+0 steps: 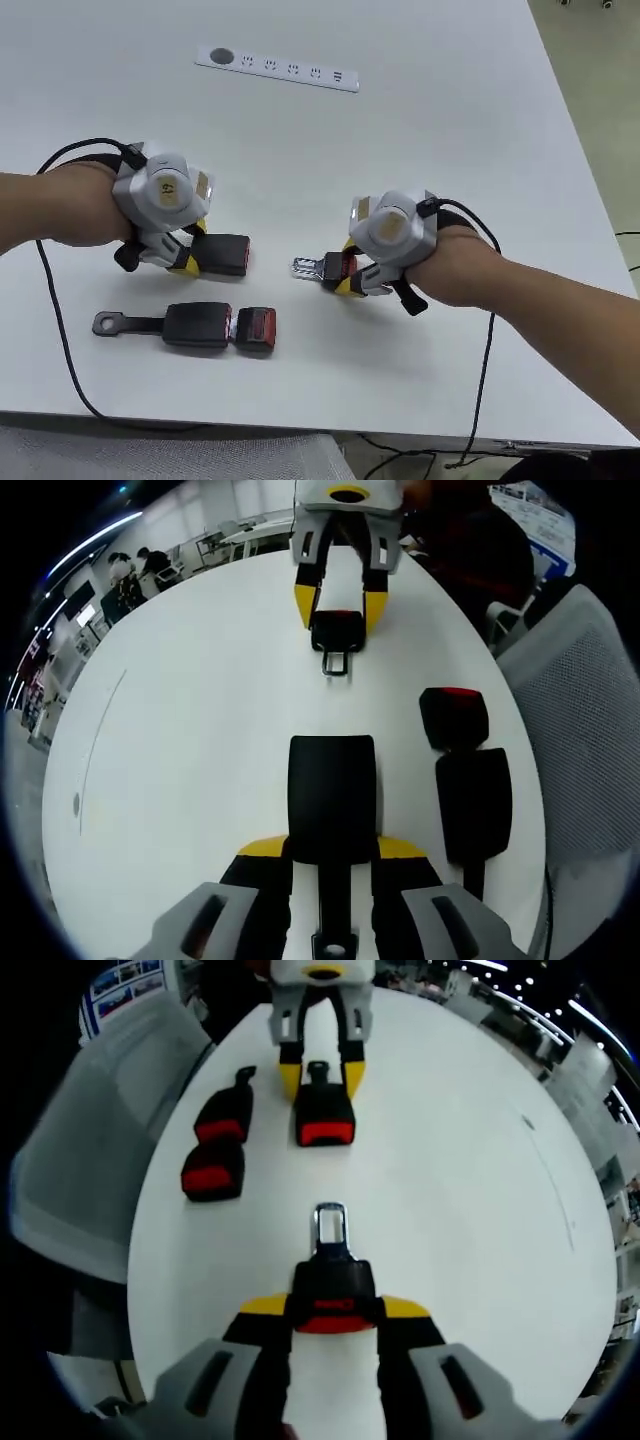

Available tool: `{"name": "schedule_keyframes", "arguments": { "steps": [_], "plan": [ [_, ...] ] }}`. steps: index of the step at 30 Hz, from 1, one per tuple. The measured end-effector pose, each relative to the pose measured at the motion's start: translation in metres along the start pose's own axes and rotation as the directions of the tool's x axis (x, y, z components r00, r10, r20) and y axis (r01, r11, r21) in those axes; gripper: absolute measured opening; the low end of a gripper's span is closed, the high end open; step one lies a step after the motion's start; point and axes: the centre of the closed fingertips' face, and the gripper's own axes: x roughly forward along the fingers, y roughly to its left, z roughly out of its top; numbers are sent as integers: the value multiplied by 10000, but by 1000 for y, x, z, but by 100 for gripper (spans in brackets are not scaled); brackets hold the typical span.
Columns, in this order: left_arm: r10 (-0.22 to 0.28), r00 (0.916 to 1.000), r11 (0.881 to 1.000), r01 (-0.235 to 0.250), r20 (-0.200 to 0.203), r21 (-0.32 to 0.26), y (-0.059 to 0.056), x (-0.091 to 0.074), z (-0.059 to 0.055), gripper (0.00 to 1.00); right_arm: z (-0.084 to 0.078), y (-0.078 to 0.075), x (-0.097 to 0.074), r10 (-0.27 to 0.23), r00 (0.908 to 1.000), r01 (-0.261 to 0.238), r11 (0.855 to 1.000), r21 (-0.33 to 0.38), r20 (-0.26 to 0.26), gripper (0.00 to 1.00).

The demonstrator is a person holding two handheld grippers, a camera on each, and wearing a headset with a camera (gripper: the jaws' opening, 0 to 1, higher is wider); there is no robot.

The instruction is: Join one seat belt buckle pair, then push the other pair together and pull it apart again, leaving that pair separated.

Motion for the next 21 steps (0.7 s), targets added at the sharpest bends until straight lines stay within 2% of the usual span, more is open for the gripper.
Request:
{"name": "schedule_keyframes", "arguments": {
  "steps": [21],
  "plan": [
    [-27,10000,10000,27,0,-4,0,0,0,30,48,-2,22,-136,9997,137,9999,-41,193,31]
  ]
}}
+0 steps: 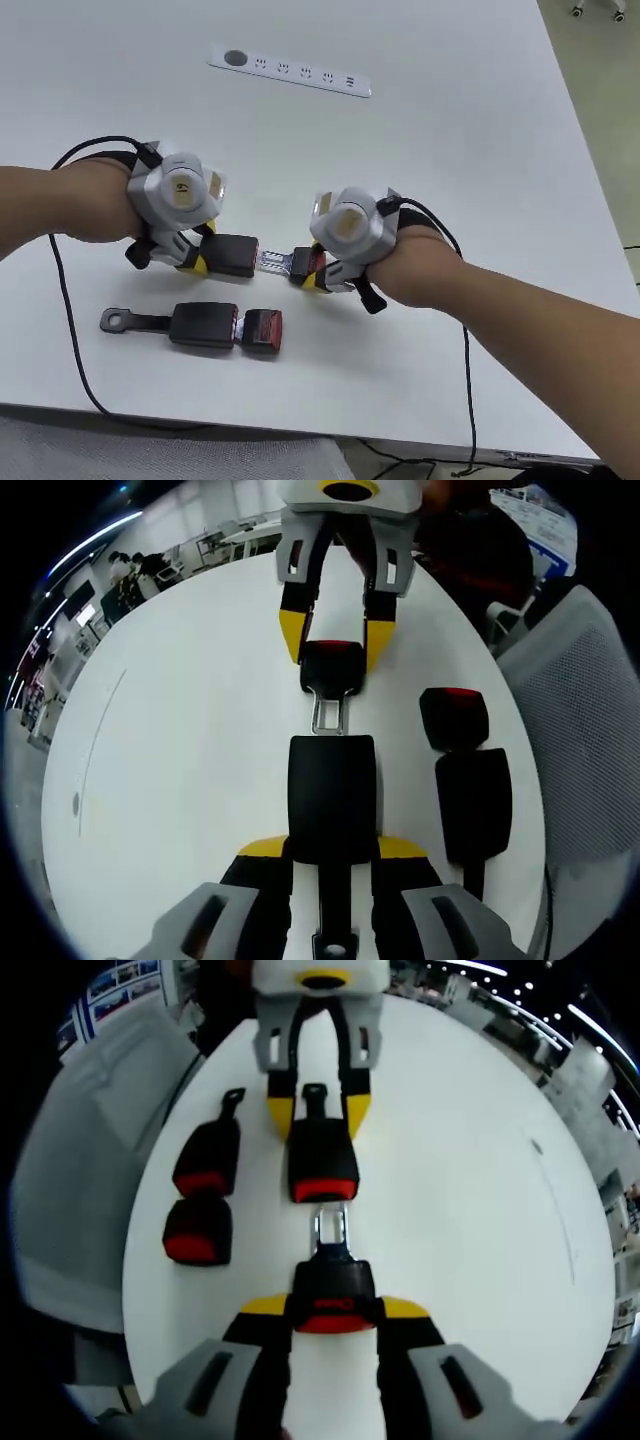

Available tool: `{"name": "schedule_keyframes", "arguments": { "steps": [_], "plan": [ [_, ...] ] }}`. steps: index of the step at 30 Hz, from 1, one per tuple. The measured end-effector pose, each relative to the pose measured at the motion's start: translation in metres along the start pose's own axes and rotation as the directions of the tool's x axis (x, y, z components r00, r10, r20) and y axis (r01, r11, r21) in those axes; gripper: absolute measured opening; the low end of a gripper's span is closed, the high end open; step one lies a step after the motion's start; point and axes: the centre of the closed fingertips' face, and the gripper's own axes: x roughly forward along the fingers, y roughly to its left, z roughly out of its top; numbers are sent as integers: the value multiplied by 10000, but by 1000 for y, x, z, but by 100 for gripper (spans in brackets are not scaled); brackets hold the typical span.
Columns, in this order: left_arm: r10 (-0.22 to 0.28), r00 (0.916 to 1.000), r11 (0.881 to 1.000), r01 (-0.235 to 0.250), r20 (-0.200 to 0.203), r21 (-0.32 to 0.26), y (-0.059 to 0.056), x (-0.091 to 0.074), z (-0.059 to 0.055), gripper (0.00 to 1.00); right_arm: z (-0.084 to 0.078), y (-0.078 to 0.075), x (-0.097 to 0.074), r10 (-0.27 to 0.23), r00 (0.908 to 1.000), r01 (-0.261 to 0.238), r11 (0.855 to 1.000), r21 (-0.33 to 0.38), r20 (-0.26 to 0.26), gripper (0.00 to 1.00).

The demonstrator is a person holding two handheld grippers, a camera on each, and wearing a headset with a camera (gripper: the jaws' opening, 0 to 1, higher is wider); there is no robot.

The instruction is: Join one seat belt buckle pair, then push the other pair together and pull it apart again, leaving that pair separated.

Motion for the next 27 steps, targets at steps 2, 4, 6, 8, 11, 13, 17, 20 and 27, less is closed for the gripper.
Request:
{"name": "schedule_keyframes", "arguments": {
  "steps": [2,4,6,8,11,13,17,20,27],
  "plan": [
    [-12,10000,10000,12,-14,-5,0,0,0,30,2,0,1,-1,10000,1,10000,-27,-10,31],
    [-18,10000,10000,18,-31,2,0,0,0,30,3,0,1,-6,10000,6,10000,-64,-23,31],
    [-22,10000,10000,22,-62,17,0,0,0,30,5,1,1,-10,10000,9,9998,-191,-33,31],
    [-25,10000,10000,25,-91,13,0,0,0,30,8,2,2,-19,10000,19,9996,-288,1,31],
    [-24,9999,10000,24,-101,0,0,0,-1,30,10,2,3,15,10000,-14,9995,-319,37,31],
    [-30,10000,10000,30,-89,-11,0,0,-1,30,12,3,4,52,9999,-49,9995,-310,106,31],
    [-69,9999,10000,69,-75,25,0,0,-1,30,17,3,7,101,9996,-93,9995,-296,257,31],
    [-107,9999,9999,108,-110,114,-1,0,-1,30,19,3,8,160,9995,-152,9994,-298,266,30],
    [-129,9999,9998,131,-84,156,-1,0,-1,29,21,3,10,182,9996,-174,9992,-348,229,28]
  ]
}}
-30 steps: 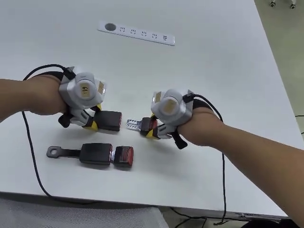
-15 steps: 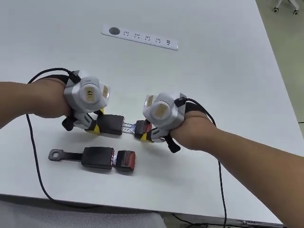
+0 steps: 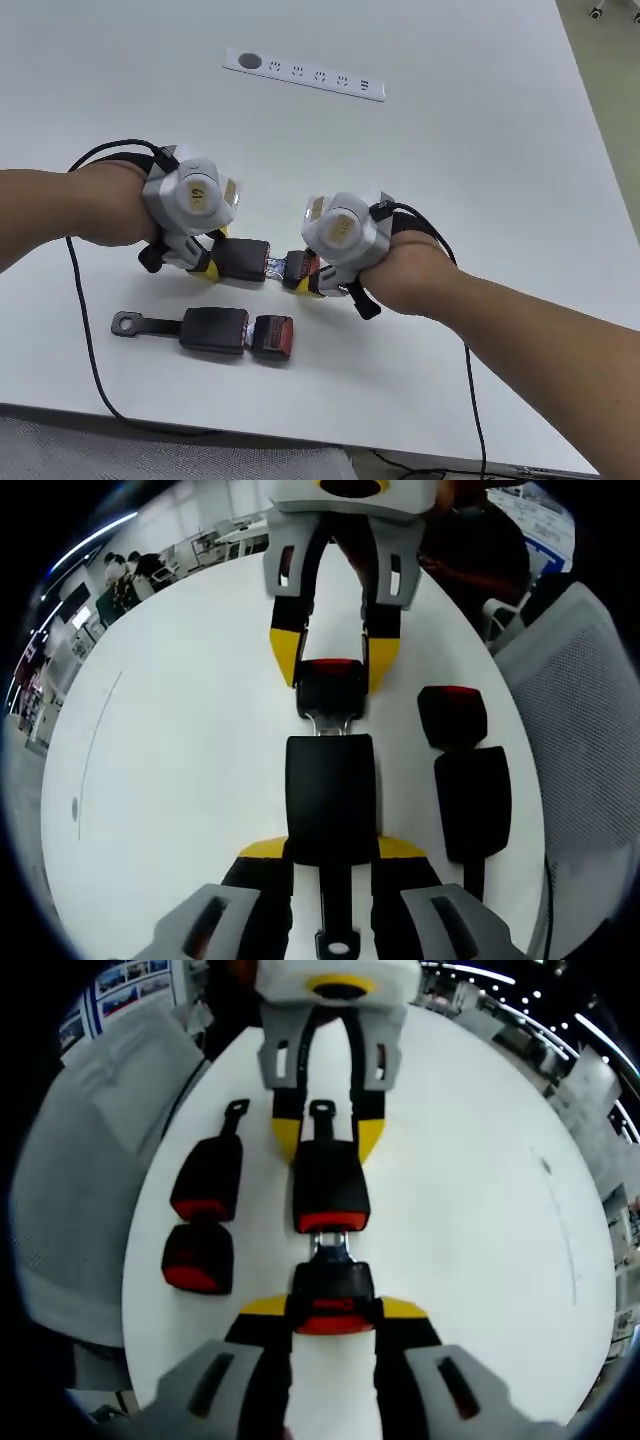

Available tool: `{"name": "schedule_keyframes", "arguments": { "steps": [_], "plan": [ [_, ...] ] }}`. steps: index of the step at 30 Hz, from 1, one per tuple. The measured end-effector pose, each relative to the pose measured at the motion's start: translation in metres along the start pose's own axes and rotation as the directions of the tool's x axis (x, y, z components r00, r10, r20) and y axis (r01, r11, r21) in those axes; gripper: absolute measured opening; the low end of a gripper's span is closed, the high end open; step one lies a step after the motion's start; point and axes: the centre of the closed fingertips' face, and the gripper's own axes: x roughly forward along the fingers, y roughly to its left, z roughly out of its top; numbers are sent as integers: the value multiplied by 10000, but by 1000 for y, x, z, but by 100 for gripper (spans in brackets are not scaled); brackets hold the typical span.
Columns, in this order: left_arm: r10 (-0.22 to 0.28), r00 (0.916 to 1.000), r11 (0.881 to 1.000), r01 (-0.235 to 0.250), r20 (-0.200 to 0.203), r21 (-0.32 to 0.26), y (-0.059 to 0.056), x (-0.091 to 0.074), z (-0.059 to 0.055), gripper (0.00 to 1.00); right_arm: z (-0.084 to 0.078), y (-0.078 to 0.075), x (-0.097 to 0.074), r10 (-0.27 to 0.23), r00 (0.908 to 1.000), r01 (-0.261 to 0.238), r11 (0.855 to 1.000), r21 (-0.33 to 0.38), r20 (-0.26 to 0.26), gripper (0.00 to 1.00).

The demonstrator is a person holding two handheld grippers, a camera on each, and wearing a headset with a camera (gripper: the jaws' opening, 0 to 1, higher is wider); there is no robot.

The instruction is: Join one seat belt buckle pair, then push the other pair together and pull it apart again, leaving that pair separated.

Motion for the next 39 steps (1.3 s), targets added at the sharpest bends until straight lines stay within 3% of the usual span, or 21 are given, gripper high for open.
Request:
{"name": "schedule_keyframes", "arguments": {
  "steps": [6,11,31,39],
  "plan": [
    [-3,10000,10000,3,40,7,0,0,0,29,3,-1,2,14,9999,-15,10000,-91,-104,28],
    [-64,10000,9999,64,-9,135,-1,0,0,29,16,-1,7,59,9999,-62,9997,-230,-121,27],
    [-51,9999,10000,50,151,61,0,0,-1,30,13,-1,5,52,10000,-55,9995,-316,-71,28],
    [-22,9997,10000,21,239,25,1,0,-2,30,3,-2,1,81,9998,-86,9996,-278,-182,29]
  ]
}}
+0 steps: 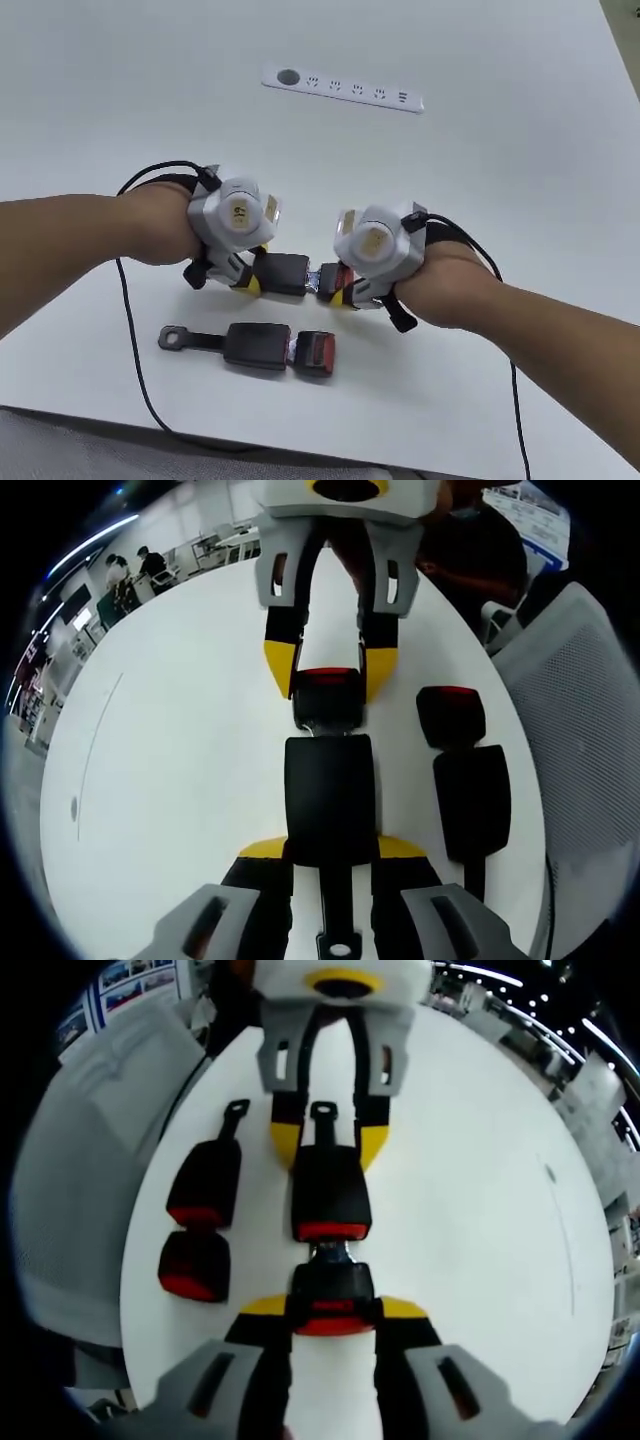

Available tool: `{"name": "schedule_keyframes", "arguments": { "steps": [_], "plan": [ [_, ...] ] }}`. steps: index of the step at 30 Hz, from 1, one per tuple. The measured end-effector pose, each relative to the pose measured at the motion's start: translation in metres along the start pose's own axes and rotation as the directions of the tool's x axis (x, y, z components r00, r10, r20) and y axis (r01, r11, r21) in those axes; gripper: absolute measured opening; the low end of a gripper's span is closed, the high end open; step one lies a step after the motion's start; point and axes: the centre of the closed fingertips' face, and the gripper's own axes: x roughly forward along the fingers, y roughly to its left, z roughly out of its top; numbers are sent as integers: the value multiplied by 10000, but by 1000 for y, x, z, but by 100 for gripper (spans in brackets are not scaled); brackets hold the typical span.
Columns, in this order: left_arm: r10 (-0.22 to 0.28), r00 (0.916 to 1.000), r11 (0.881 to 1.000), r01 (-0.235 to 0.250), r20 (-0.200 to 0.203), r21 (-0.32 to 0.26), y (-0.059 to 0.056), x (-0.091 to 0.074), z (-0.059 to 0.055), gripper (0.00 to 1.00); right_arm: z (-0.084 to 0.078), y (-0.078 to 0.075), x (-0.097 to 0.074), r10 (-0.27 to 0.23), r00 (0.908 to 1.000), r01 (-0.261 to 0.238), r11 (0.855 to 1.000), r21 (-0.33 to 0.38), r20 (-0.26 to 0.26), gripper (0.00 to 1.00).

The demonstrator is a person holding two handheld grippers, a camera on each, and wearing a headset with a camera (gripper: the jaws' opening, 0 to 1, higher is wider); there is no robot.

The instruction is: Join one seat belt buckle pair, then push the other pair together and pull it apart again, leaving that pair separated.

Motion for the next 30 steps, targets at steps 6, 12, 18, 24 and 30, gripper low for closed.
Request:
{"name": "schedule_keyframes", "arguments": {
  "steps": [6,12,18,24,30],
  "plan": [
    [-4,10000,10000,4,7,28,-1,-1,2,30,-13,3,-7,42,10000,-42,10000,-5,-35,30],
    [-31,9999,10000,31,-118,15,-1,-1,2,30,-27,6,-14,-32,9999,32,10000,33,-103,30],
    [-58,9997,10000,56,-239,-57,-1,-1,3,30,-47,5,-22,-53,9997,58,9998,186,-259,31],
    [-61,9996,10000,61,-271,-21,-1,-1,3,31,-67,6,-31,-148,9990,163,9992,360,-422,32],
    [-38,9996,10000,38,-284,-12,-2,-1,3,31,-85,7,-39,-161,9976,192,9988,456,-678,32]
  ]
}}
